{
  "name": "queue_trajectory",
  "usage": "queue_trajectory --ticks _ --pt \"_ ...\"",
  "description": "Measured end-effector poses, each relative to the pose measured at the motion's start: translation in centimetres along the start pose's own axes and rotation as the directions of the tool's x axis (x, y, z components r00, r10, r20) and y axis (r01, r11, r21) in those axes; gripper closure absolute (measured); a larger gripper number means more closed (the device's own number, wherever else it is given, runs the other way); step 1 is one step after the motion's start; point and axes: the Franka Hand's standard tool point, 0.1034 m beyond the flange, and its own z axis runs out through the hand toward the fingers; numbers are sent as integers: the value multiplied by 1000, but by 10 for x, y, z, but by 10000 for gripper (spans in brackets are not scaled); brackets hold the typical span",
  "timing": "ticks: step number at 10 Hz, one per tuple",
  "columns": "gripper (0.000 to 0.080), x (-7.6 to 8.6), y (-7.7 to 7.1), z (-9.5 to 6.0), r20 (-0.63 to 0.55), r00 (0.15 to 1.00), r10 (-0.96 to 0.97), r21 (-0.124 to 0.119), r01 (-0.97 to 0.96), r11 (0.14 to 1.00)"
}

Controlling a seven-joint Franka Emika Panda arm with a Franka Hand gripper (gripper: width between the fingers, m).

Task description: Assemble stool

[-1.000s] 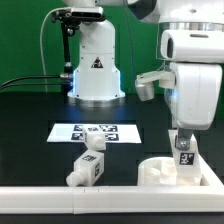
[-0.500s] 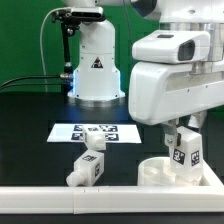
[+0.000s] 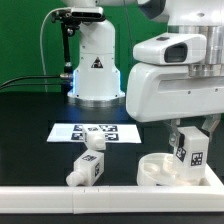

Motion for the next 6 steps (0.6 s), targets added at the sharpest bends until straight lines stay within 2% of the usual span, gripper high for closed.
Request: queue_trajectory --ticks 1,3,5,6 --pt "455 -1 -1 0 -4 987 162 17 -162 987" --pt "455 -2 -2 1 8 890 457 50 -457 888" --pt "456 -1 0 -2 18 908 419 44 -420 907" --pt "456 -1 -1 -1 24 867 498 47 -499 866"
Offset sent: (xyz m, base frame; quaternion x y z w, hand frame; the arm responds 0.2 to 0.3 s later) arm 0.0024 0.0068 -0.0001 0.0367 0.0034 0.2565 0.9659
